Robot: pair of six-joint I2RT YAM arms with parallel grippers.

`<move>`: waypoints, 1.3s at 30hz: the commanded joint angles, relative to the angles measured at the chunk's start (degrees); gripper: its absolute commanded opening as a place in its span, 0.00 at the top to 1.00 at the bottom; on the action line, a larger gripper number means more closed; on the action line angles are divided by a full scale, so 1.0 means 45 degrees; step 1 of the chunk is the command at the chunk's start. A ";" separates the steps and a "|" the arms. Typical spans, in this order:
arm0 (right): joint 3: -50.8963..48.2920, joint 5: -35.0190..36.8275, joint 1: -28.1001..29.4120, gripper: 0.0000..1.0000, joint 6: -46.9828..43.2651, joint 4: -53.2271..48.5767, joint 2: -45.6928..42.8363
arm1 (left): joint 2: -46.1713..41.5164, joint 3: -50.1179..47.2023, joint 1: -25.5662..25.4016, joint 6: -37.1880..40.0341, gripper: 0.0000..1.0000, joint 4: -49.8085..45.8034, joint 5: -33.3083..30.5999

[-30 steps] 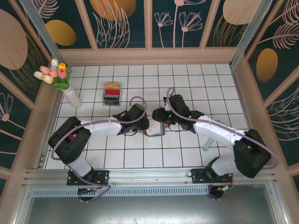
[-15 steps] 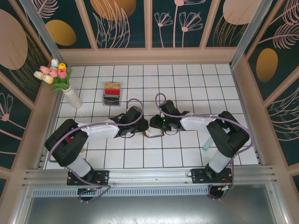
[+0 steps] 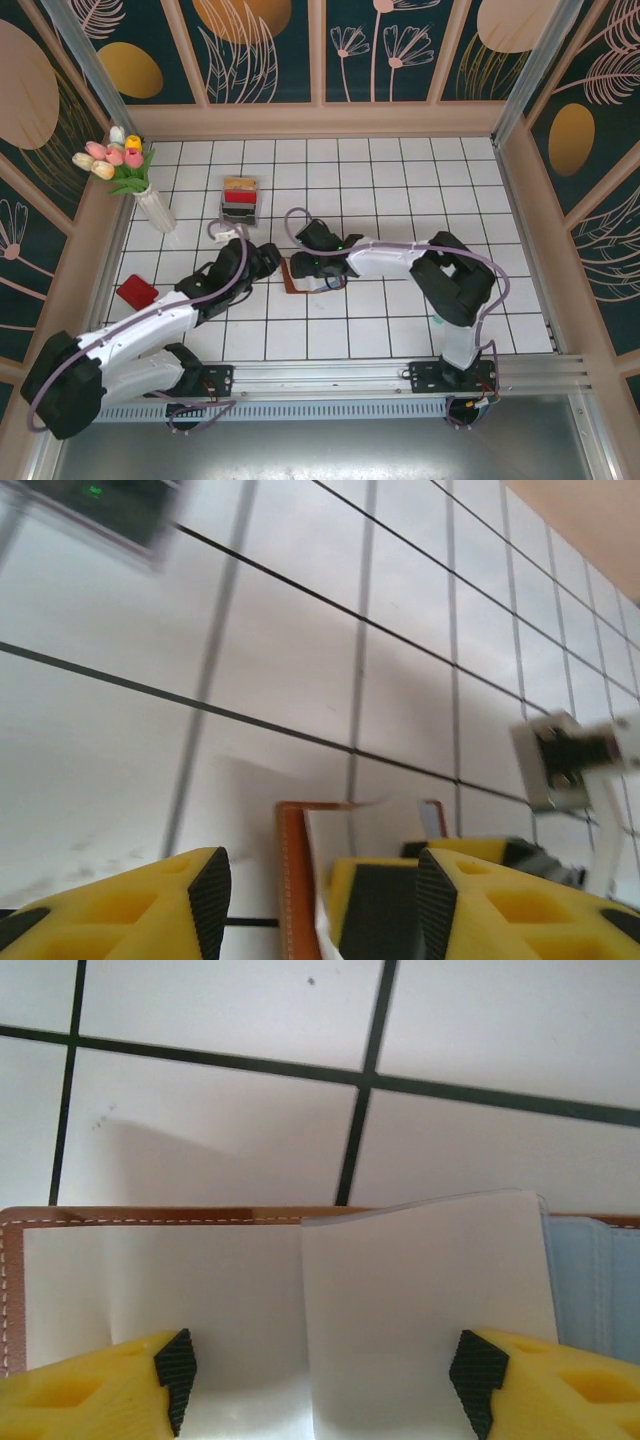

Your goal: Put the credit cards into the card holder

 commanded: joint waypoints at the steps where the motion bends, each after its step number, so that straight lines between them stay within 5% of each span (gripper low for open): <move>1: 0.0010 0.1586 0.0874 0.20 0.0065 -0.3297 0.2512 | -0.0791 -0.0569 0.0866 -0.0177 0.46 -0.0613 -0.0295; 8: 0.0854 0.3539 0.2206 0.17 0.0748 -0.4398 0.4246 | -0.1279 -0.0574 0.1307 0.0281 0.46 -0.0907 -0.0573; 14: 0.0890 0.2655 0.2561 0.11 0.0936 -0.4087 0.4776 | -0.0997 -0.0610 0.1463 0.0546 0.45 -0.0786 -0.0282; 25: 0.2735 0.3228 0.1449 0.01 -0.0130 -0.3979 0.0145 | -0.0074 0.0025 0.2861 0.1504 0.41 -0.0009 0.1190; 31: 0.2680 0.1444 0.0157 0.01 -0.1221 -0.2709 -0.1732 | 0.1995 0.1611 0.4166 0.2578 0.32 0.0273 0.2275; 39: 0.1645 0.0292 -0.1224 0.02 -0.1108 -0.1075 -0.2852 | 0.4723 0.5302 0.5395 0.4255 0.03 -0.0667 0.2435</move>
